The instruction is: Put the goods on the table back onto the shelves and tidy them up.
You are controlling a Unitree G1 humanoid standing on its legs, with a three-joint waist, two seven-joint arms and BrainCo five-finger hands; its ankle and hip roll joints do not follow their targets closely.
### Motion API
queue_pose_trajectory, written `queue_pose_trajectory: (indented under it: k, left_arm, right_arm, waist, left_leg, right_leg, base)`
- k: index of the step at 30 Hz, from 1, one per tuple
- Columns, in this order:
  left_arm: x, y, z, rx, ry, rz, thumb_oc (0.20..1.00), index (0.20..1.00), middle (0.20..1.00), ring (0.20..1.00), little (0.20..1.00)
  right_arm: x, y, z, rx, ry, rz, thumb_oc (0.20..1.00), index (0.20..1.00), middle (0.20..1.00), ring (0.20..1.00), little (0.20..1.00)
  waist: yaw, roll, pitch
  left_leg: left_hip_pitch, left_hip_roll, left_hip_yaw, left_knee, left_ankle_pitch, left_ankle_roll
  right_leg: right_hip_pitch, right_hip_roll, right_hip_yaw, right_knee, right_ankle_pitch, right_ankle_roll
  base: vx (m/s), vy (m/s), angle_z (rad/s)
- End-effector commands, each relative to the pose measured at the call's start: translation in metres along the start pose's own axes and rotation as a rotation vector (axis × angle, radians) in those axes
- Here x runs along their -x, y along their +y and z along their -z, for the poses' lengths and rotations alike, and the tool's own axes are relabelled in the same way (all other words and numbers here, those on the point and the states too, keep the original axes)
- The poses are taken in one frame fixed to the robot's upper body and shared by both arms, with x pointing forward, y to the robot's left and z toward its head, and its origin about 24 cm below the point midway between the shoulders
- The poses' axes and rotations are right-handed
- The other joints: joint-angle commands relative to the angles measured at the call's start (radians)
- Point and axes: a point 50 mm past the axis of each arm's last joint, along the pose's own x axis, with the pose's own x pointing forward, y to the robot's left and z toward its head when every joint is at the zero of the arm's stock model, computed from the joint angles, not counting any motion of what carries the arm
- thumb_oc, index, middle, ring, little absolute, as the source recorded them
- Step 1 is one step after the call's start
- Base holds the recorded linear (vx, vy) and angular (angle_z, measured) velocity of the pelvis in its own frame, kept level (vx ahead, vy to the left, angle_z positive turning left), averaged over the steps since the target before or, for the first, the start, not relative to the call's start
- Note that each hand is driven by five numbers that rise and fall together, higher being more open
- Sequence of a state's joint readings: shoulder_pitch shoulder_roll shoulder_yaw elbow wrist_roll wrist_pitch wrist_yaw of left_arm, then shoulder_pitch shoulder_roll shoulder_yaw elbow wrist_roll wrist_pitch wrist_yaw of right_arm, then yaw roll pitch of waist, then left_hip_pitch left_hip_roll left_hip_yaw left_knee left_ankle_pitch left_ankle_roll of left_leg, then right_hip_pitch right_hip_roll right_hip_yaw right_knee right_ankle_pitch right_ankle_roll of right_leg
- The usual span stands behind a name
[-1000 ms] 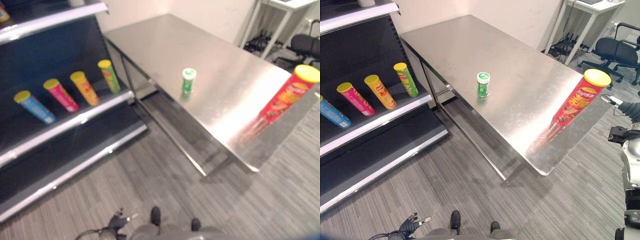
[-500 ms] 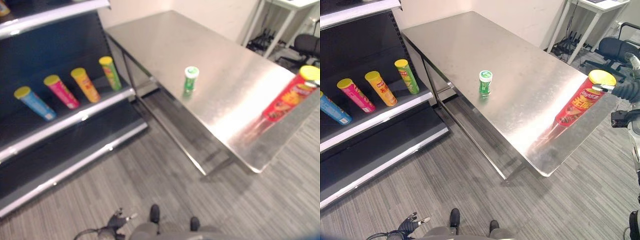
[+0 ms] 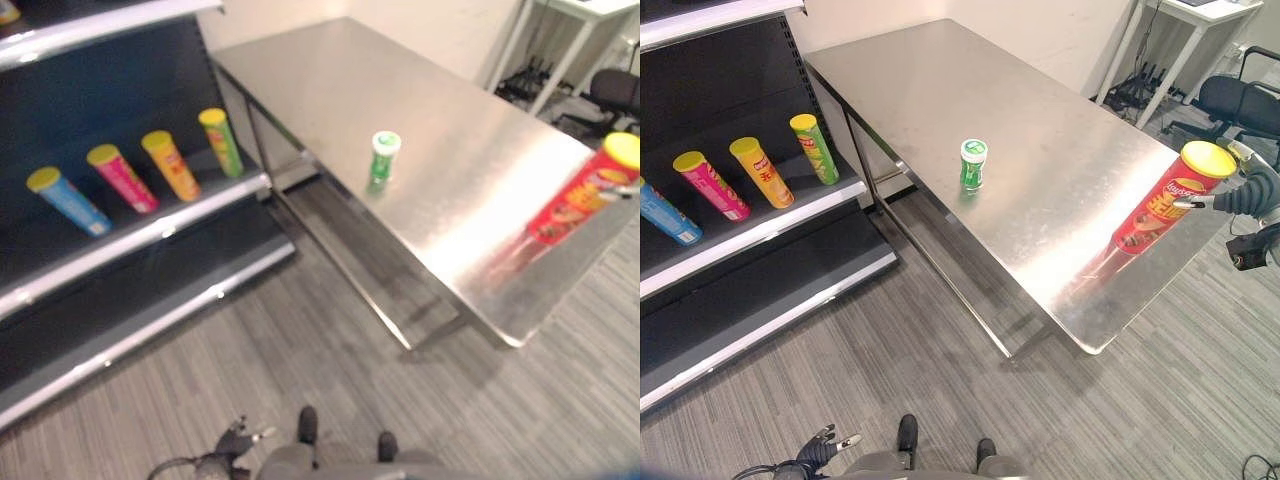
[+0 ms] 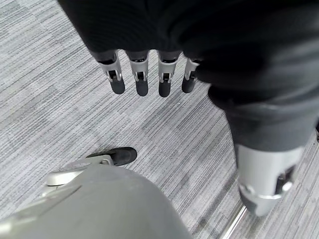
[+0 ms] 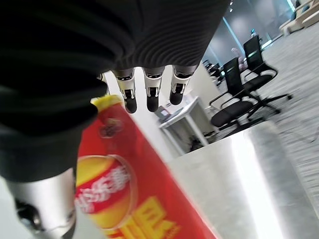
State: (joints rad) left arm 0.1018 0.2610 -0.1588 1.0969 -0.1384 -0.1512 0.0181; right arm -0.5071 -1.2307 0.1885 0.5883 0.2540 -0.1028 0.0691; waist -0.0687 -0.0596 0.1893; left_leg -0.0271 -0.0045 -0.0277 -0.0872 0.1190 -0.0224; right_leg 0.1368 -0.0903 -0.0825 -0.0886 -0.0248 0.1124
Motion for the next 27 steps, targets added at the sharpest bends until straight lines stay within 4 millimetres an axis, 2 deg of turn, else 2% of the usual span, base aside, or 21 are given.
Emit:
queue_pose_trajectory:
  k: [1,2,4,5,6,8,9,10,11,12,13,23,27]
  left_arm:
    - [-0.004,0.018,-0.023,-0.039,-0.081,-0.030,1.000,1.000,1.000,1.000,1.000]
    - [-0.004,0.018,-0.023,-0.040,-0.081,-0.030,1.000,1.000,1.000,1.000,1.000]
    - [-0.004,0.017,-0.022,-0.038,-0.078,-0.031,1.000,1.000,1.000,1.000,1.000]
    - [-0.004,0.016,-0.023,-0.039,-0.077,-0.030,1.000,1.000,1.000,1.000,1.000]
    - [-0.004,0.017,-0.023,-0.036,-0.079,-0.032,1.000,1.000,1.000,1.000,1.000]
    - [-0.004,0.017,-0.024,-0.033,-0.082,-0.038,1.000,1.000,1.000,1.000,1.000]
    - [-0.005,0.017,-0.024,-0.028,-0.081,-0.042,1.000,1.000,1.000,1.000,1.000]
    - [-0.005,0.018,-0.024,-0.025,-0.080,-0.045,1.000,1.000,1.000,1.000,1.000]
    - [-0.004,0.019,-0.024,-0.025,-0.081,-0.048,1.000,1.000,1.000,1.000,1.000]
    - [-0.004,0.019,-0.024,-0.025,-0.081,-0.048,1.000,1.000,1.000,1.000,1.000]
    - [-0.004,0.019,-0.024,-0.021,-0.078,-0.052,1.000,1.000,1.000,1.000,1.000]
    - [-0.004,0.017,-0.023,-0.021,-0.074,-0.052,1.000,1.000,1.000,1.000,1.000]
    - [-0.005,0.016,-0.026,-0.020,-0.082,-0.050,1.000,1.000,1.000,1.000,1.000]
  right_arm:
    - [-0.006,-0.023,-0.021,0.052,-0.059,0.059,0.583,0.583,0.583,0.583,0.583]
    - [-0.008,-0.020,-0.021,0.038,-0.062,0.068,0.520,0.520,0.520,0.520,0.520]
    - [-0.011,-0.014,-0.022,-0.009,-0.068,0.088,0.545,0.545,0.545,0.545,0.545]
    - [-0.012,-0.009,-0.021,-0.032,-0.070,0.096,0.595,0.595,0.595,0.595,0.595]
    - [-0.013,-0.008,-0.022,-0.037,-0.070,0.111,0.567,0.567,0.567,0.567,0.567]
    - [-0.014,-0.007,-0.023,-0.050,-0.077,0.129,0.567,0.567,0.567,0.567,0.567]
    - [-0.014,-0.003,-0.024,-0.101,-0.091,0.151,0.787,0.787,0.787,0.787,0.787]
    - [-0.014,-0.003,-0.024,-0.113,-0.094,0.165,0.758,0.758,0.758,0.758,0.758]
    - [-0.014,-0.004,-0.026,-0.114,-0.103,0.178,0.561,0.561,0.561,0.561,0.561]
    - [-0.014,-0.004,-0.026,-0.114,-0.103,0.178,0.501,0.501,0.501,0.501,0.501]
    - [-0.014,-0.006,-0.027,-0.117,-0.106,0.195,0.200,0.200,0.200,0.200,0.200]
    - [-0.011,-0.001,-0.021,-0.112,-0.095,0.193,0.200,0.200,0.200,0.200,0.200]
    - [-0.007,0.002,-0.024,-0.183,-0.139,0.208,0.200,0.200,0.200,0.200,0.200]
  waist:
    - [0.050,-0.038,-0.028]
    - [0.051,-0.037,-0.027]
    - [0.054,-0.035,-0.025]
    - [0.054,-0.033,-0.025]
    - [0.057,-0.033,-0.023]
    - [0.059,-0.031,-0.021]
    - [0.060,-0.030,-0.020]
    - [0.061,-0.030,-0.020]
    - [0.063,-0.030,-0.018]
    - [0.063,-0.030,-0.018]
    - [0.065,-0.030,-0.017]
    - [0.066,-0.030,-0.014]
    - [0.062,-0.026,-0.014]
  left_leg:
    - [0.042,0.111,0.010,0.125,-0.222,-0.105]
    - [0.042,0.110,0.011,0.125,-0.222,-0.104]
    - [0.040,0.110,0.011,0.126,-0.223,-0.103]
    - [0.039,0.109,0.010,0.126,-0.223,-0.102]
    - [0.038,0.109,0.010,0.126,-0.223,-0.101]
    - [0.037,0.109,0.009,0.126,-0.222,-0.100]
    - [0.033,0.108,0.007,0.127,-0.222,-0.099]
    - [0.031,0.107,0.005,0.127,-0.222,-0.098]
    - [0.030,0.106,0.004,0.128,-0.223,-0.097]
    - [0.030,0.106,0.004,0.128,-0.223,-0.097]
    - [0.029,0.105,0.003,0.129,-0.224,-0.097]
    - [0.034,0.104,0.001,0.132,-0.229,-0.095]
    - [0.038,0.105,0.001,0.133,-0.230,-0.094]
  right_leg:
    - [-0.072,-0.088,-0.048,0.094,-0.079,0.077]
    - [-0.073,-0.088,-0.046,0.093,-0.079,0.077]
    - [-0.074,-0.088,-0.044,0.092,-0.078,0.075]
    - [-0.074,-0.088,-0.046,0.091,-0.079,0.075]
    - [-0.075,-0.087,-0.045,0.091,-0.079,0.075]
    - [-0.076,-0.086,-0.044,0.091,-0.078,0.075]
    - [-0.080,-0.085,-0.044,0.091,-0.080,0.075]
    - [-0.081,-0.085,-0.044,0.091,-0.080,0.075]
    - [-0.081,-0.085,-0.044,0.091,-0.081,0.075]
    - [-0.081,-0.085,-0.044,0.091,-0.081,0.075]
    - [-0.081,-0.085,-0.045,0.092,-0.081,0.075]
    - [-0.074,-0.087,-0.047,0.092,-0.085,0.073]
    - [-0.072,-0.086,-0.047,0.094,-0.087,0.073]
  base:
    - [0.00,0.000,0.00]
    - [0.00,0.000,0.00]
    - [0.00,0.000,0.00]
    - [0.00,0.000,0.00]
    - [0.00,0.000,0.00]
    - [0.00,0.000,0.00]
    - [0.00,0.000,0.00]
    - [0.00,0.000,0.00]
    - [0.00,0.000,0.00]
    - [0.00,0.000,0.00]
    - [0.00,0.000,0.04]
    - [0.00,0.000,0.01]
    - [0.00,0.000,0.00]
